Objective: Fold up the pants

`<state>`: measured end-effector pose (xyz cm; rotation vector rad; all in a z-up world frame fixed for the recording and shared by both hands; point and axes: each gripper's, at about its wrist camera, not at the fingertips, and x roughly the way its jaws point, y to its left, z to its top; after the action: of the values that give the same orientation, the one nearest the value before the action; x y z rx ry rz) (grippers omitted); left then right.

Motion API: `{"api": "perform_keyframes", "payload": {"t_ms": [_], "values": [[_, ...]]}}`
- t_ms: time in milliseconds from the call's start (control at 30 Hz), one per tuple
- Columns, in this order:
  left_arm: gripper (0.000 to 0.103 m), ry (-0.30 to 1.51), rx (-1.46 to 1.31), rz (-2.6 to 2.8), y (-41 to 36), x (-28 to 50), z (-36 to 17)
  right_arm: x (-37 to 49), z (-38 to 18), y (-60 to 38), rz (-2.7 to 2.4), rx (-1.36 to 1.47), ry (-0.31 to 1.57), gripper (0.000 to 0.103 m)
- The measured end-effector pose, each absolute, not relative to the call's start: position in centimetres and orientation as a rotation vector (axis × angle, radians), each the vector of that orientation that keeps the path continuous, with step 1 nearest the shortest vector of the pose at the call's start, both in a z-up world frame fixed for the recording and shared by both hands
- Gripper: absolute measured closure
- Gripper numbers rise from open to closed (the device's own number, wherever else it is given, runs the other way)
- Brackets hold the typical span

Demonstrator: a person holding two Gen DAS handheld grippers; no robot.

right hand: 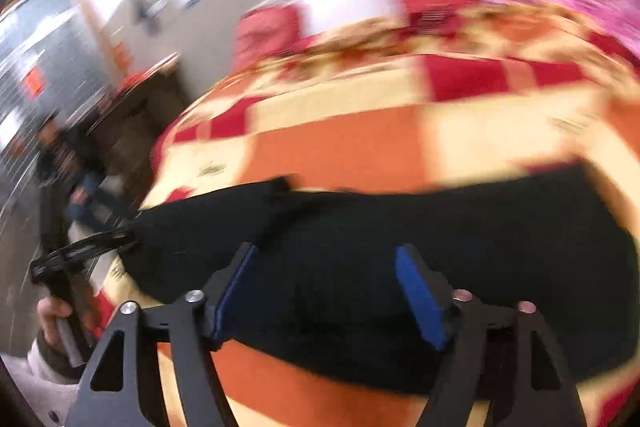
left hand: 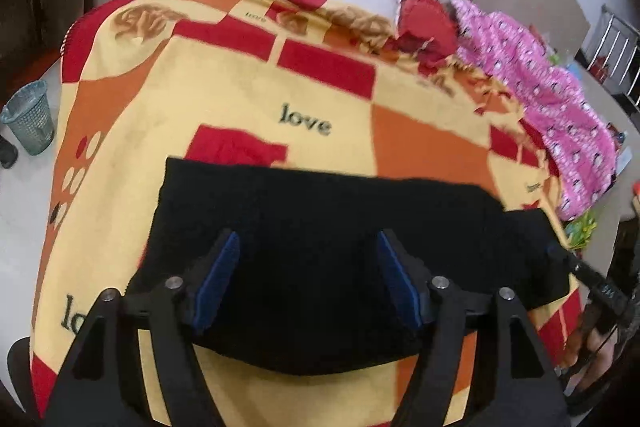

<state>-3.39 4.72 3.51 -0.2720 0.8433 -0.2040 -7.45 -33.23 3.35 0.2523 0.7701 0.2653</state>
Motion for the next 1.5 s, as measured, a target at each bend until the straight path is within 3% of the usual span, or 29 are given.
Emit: {"api": "perform_keyframes", "payload": {"t_ms": [233, 400, 433, 467, 500, 800, 1033, 1167, 1333, 1500], "values": [[0.033, 0.793, -0.235, -0.272, 1.9, -3.5, 5.6, -11.1, 1.8, -43.8, -0.009, 0.413, 0.792, 0.029], [0.033, 0.847, -0.255, -0.308, 0.3, -2.5, 4.7, -8.8, -0.2, -46.8, -0.005, 0.522, 0.744, 0.031], [0.033, 0.857, -0.257, -0.313, -0.1, -2.4, 4.5, -8.5, -0.3, -47.1, -0.013, 0.522, 0.731, 0.044], [0.033, 0.863, -0.255, -0.315, -0.4, -2.5, 4.4, -7.9, -0.4, -47.3, -0.033, 0.522, 0.732, 0.081], [0.033, 0.868, -0.248, -0.318, -0.7, -2.6, 4.3, -7.5, -0.6, -47.4, -0.054, 0.523, 0.737, 0.101], [0.033, 0.855, -0.218, -0.328, -1.3, -3.2, 4.9, -15.3, 4.3, -48.7, -0.014, 0.538, 0.58, 0.099], [0.033, 0.924, -0.197, -0.342, -2.7, -2.9, 3.1, -13.8, -0.2, -48.5, -0.089, 0.474, 0.782, 0.098], [0.033, 0.908, -0.159, -0.345, -3.4, -3.4, 3.5, -14.9, 2.0, -48.4, -0.19, 0.4, 0.757, 0.069], [0.031, 0.897, -0.133, -0.353, -4.9, -2.6, 3.8, -15.2, 5.0, -47.3, -0.122, 0.388, 0.672, 0.068], [0.03, 0.897, -0.119, -0.355, -7.4, -0.8, 3.4, -11.3, 5.0, -42.6, 0.044, 0.302, 0.717, 0.068]]}}
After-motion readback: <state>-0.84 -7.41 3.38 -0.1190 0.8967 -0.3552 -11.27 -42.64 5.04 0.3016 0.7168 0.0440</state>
